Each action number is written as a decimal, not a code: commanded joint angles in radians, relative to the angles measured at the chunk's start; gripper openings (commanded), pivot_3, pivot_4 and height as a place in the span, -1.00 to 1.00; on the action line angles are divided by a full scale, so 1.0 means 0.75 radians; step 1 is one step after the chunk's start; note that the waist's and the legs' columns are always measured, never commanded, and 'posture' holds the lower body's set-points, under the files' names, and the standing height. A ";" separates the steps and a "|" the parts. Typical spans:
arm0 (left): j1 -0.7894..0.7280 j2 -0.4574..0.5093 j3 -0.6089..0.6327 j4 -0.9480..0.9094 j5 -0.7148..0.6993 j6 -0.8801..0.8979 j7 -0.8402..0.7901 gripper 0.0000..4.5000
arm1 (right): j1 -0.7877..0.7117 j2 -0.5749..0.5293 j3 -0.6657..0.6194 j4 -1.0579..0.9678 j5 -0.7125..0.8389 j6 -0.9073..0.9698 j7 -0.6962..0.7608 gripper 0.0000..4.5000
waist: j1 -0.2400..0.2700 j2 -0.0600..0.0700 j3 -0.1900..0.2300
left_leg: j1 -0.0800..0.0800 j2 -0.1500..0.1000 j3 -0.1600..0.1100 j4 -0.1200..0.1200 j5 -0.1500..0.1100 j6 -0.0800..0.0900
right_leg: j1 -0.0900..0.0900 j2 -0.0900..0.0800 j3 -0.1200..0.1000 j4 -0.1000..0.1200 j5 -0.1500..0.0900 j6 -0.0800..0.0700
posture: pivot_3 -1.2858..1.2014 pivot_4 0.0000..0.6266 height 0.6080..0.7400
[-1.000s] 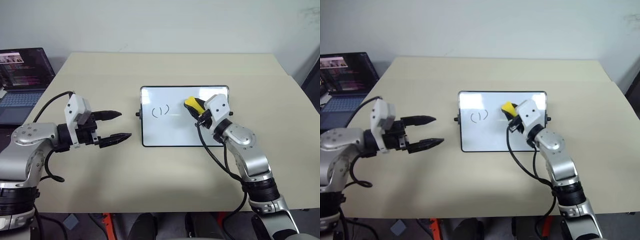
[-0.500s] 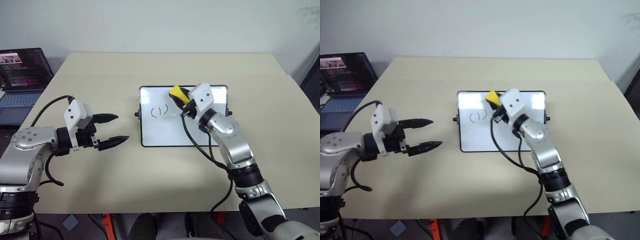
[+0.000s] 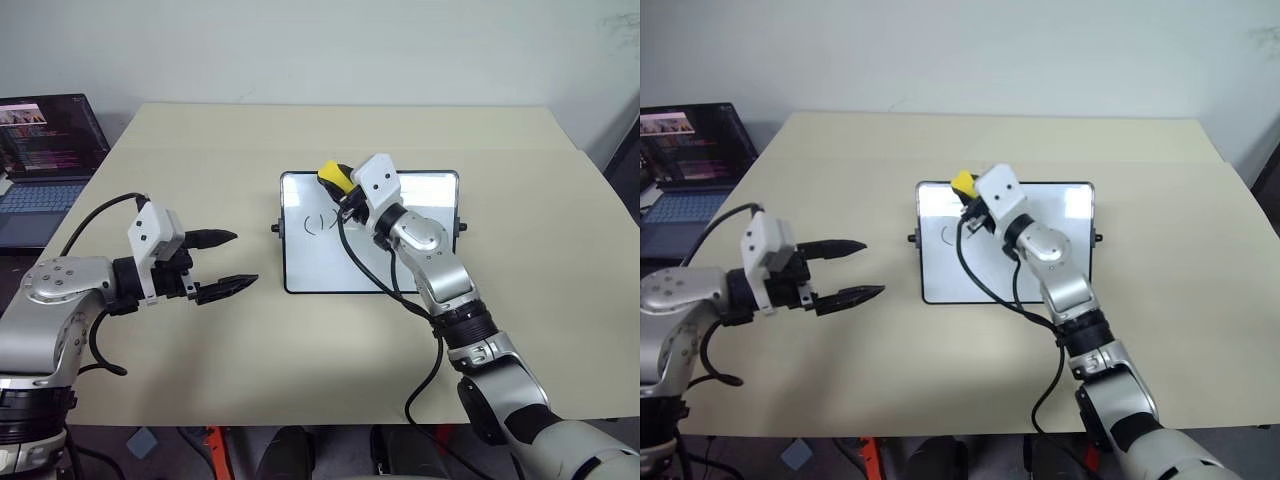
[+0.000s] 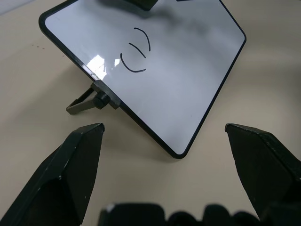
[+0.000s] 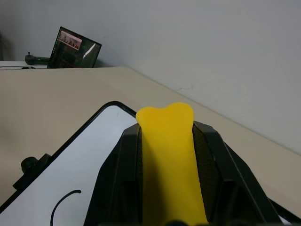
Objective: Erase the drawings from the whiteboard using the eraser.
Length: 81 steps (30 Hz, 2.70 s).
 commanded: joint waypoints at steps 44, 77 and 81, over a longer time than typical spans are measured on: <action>0.024 -0.030 0.037 -0.077 -0.025 0.009 0.044 1.00 | 0.205 -0.065 -0.005 -0.549 0.039 0.299 0.082 -0.48 | 0.002 0.000 0.000 | 0.002 0.000 -0.002 0.000 0.000 0.000 | 0.003 0.000 -0.001 0.000 0.000 0.000 | 0.03 -0.52 1.00; 0.075 -0.004 0.080 -0.132 -0.041 0.041 0.051 1.00 | 0.143 -0.019 0.169 0.079 -0.138 -0.023 0.108 -0.48 | -0.005 -0.001 -0.001 | 0.005 0.000 -0.001 0.001 0.000 0.000 | 0.006 0.000 -0.001 0.001 0.000 0.000 | 0.03 -0.52 1.00; 0.077 -0.008 0.080 -0.139 -0.042 0.047 0.058 1.00 | 0.251 -0.071 0.203 -0.043 -0.145 0.024 0.160 -0.48 | -0.002 -0.001 -0.001 | 0.005 0.000 -0.001 0.001 0.000 0.000 | 0.006 0.000 -0.001 0.001 0.000 0.000 | 0.03 -0.52 1.00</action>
